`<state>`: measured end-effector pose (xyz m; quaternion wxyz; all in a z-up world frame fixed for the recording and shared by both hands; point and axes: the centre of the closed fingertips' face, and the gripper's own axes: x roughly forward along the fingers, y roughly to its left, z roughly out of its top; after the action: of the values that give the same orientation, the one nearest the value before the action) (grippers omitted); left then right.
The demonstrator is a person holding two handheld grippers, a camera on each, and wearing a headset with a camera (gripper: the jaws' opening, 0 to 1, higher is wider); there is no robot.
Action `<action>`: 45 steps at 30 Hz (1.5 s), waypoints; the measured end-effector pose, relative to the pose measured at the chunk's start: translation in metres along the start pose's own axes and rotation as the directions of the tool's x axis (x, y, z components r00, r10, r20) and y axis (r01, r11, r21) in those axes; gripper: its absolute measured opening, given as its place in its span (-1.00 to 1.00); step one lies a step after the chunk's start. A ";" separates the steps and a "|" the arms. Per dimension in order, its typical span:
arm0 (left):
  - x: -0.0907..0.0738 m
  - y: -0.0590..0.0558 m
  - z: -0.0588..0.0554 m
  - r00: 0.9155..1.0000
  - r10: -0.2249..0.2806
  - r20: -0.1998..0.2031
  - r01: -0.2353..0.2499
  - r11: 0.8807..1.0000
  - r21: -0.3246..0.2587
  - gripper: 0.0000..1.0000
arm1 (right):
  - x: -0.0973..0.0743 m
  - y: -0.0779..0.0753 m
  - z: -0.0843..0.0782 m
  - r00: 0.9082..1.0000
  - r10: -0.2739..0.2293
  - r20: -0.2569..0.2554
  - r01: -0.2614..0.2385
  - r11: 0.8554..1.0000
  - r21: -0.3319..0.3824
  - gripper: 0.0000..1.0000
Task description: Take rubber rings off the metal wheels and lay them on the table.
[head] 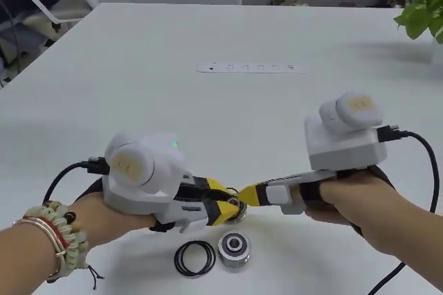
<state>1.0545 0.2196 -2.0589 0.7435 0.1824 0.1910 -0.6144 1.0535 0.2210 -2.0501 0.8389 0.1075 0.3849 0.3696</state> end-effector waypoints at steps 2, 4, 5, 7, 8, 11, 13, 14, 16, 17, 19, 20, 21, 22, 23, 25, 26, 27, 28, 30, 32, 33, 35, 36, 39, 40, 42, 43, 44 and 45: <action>-0.001 0.000 -0.001 1.000 0.000 -0.011 0.000 1.000 0.011 -0.83 | 0.000 0.000 -0.001 1.000 -0.002 -0.005 0.002 1.000 -0.004 -1.00; -0.003 -0.001 -0.001 1.000 -0.010 -0.020 0.010 1.000 0.020 -0.78 | 0.001 -0.001 -0.001 1.000 -0.007 -0.009 0.007 1.000 -0.008 -1.00; -0.004 -0.001 -0.001 1.000 -0.012 -0.023 0.012 1.000 0.021 -0.75 | 0.001 -0.001 -0.002 1.000 -0.008 -0.011 0.008 1.000 -0.009 -1.00; -0.006 -0.003 0.002 0.999 -0.024 -0.027 0.025 0.999 0.024 -0.70 | 0.000 -0.001 -0.002 1.000 -0.008 -0.009 0.008 1.000 -0.008 -1.00; -0.008 -0.004 0.005 0.999 -0.033 -0.027 0.033 0.999 0.030 -0.68 | 0.000 -0.001 -0.001 1.000 -0.008 -0.008 0.008 1.000 -0.008 -1.00; -0.012 -0.008 0.012 0.998 -0.054 -0.023 0.055 0.998 0.042 -0.58 | -0.003 -0.001 0.002 1.000 -0.006 0.004 0.006 1.000 -0.002 -1.00; -0.017 -0.011 0.019 0.998 -0.068 -0.016 0.068 0.997 0.048 -0.51 | -0.004 0.000 0.005 1.000 -0.002 0.015 0.002 1.000 0.004 -1.00; -0.019 -0.012 0.022 0.997 -0.071 -0.008 0.071 0.996 0.052 -0.48 | -0.005 0.000 0.006 1.000 0.000 0.019 0.000 1.000 0.005 -1.00; -0.025 -0.012 0.028 0.997 -0.071 -0.001 0.071 0.996 0.055 -0.39 | -0.005 0.000 0.006 1.000 0.000 0.022 0.000 1.000 0.000 -1.00; -0.027 -0.011 0.030 0.998 -0.068 0.000 0.068 0.996 0.058 -0.32 | -0.006 0.000 0.006 1.000 -0.001 0.021 0.001 1.000 -0.006 -1.00; -0.033 -0.011 0.033 0.998 -0.067 0.001 0.067 0.995 0.073 -0.22 | -0.006 0.000 0.006 1.000 0.000 0.019 0.000 1.000 -0.012 -1.00; -0.036 -0.010 0.035 0.998 -0.065 0.000 0.065 0.995 0.077 -0.18 | -0.007 0.001 0.006 1.000 0.002 0.019 -0.001 1.000 -0.012 -1.00; -0.040 -0.010 0.037 0.998 -0.064 0.000 0.064 0.995 0.082 -0.15 | -0.007 0.001 0.006 1.000 0.003 0.020 -0.003 1.000 -0.013 -1.00; -0.042 -0.010 0.039 0.998 -0.063 0.000 0.063 0.995 0.080 -0.12 | -0.008 0.002 0.006 1.000 0.007 0.021 -0.007 1.000 -0.015 -1.00; -0.046 -0.009 0.042 0.998 -0.060 0.004 0.059 0.995 0.076 -0.08 | -0.008 0.003 0.007 1.000 0.010 0.022 -0.010 1.000 -0.017 -1.00; -0.052 -0.010 0.048 0.998 -0.055 0.020 0.053 0.996 0.077 0.03 | -0.009 0.005 0.008 0.999 0.020 0.027 -0.019 1.000 -0.016 -1.00; -0.054 -0.012 0.050 0.998 -0.056 0.023 0.054 0.996 0.077 0.07 | -0.009 0.006 0.009 0.999 0.024 0.029 -0.024 1.000 -0.015 -1.00; -0.057 -0.013 0.051 0.998 -0.058 0.026 0.055 0.995 0.077 0.11 | -0.010 0.007 0.010 0.999 0.027 0.031 -0.027 1.000 -0.015 -1.00; -0.061 -0.015 0.054 0.998 -0.059 0.027 0.057 0.995 0.085 0.14 | -0.010 0.009 0.010 0.999 0.030 0.032 -0.030 0.999 -0.017 -1.00; -0.068 -0.018 0.057 0.998 -0.060 0.028 0.057 0.993 0.105 0.17 | -0.010 0.012 0.011 0.999 0.038 0.034 -0.038 0.999 -0.022 -1.00; -0.076 -0.020 0.059 0.998 -0.060 0.032 0.056 0.992 0.112 0.22 | -0.011 0.016 0.012 0.998 0.051 0.037 -0.050 0.999 -0.021 -1.00; -0.079 -0.021 0.060 0.998 -0.058 0.033 0.054 0.992 0.114 0.24 | -0.011 0.018 0.013 0.998 0.058 0.040 -0.058 0.998 -0.021 -1.00; -0.090 -0.022 0.061 0.998 -0.054 0.034 0.050 0.992 0.118 0.27 | -0.010 0.022 0.012 0.997 0.074 0.034 -0.073 0.997 -0.022 -1.00; -0.094 -0.023 0.061 0.998 -0.052 0.035 0.047 0.992 0.120 0.28 | -0.010 0.024 0.011 0.996 0.080 0.031 -0.079 0.997 -0.026 -1.00; -0.109 -0.023 0.058 0.999 -0.031 0.032 0.027 0.992 0.119 0.31 | -0.007 0.030 0.008 0.996 0.092 0.010 -0.092 0.995 -0.049 -1.00; -0.113 -0.023 0.057 0.999 -0.024 0.032 0.020 0.993 0.120 0.33 | -0.006 0.032 0.007 0.995 0.096 0.000 -0.096 0.993 -0.062 -1.00; -0.124 -0.023 0.053 1.000 -0.003 0.030 -0.001 0.993 0.118 0.35 | -0.005 0.037 0.005 0.994 0.105 -0.012 -0.105 0.992 -0.076 -1.00; -0.130 -0.024 0.051 1.000 0.008 0.028 -0.011 0.993 0.113 0.36 | -0.004 0.038 0.004 0.994 0.110 -0.017 -0.111 0.991 -0.081 -1.00; -0.134 -0.024 0.049 0.999 0.016 0.028 -0.019 0.994 0.109 0.36 | -0.004 0.040 0.003 0.993 0.113 -0.022 -0.115 0.990 -0.086 -1.00; -0.140 -0.024 0.046 0.999 0.032 0.031 -0.035 0.994 0.100 0.37 | -0.003 0.042 0.002 0.993 0.117 -0.027 -0.119 0.989 -0.090 -1.00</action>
<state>1.0100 0.3099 -1.9488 0.7463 0.2139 0.1459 -0.6131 1.0315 0.2485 -2.0278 0.8154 0.0878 0.3694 0.4370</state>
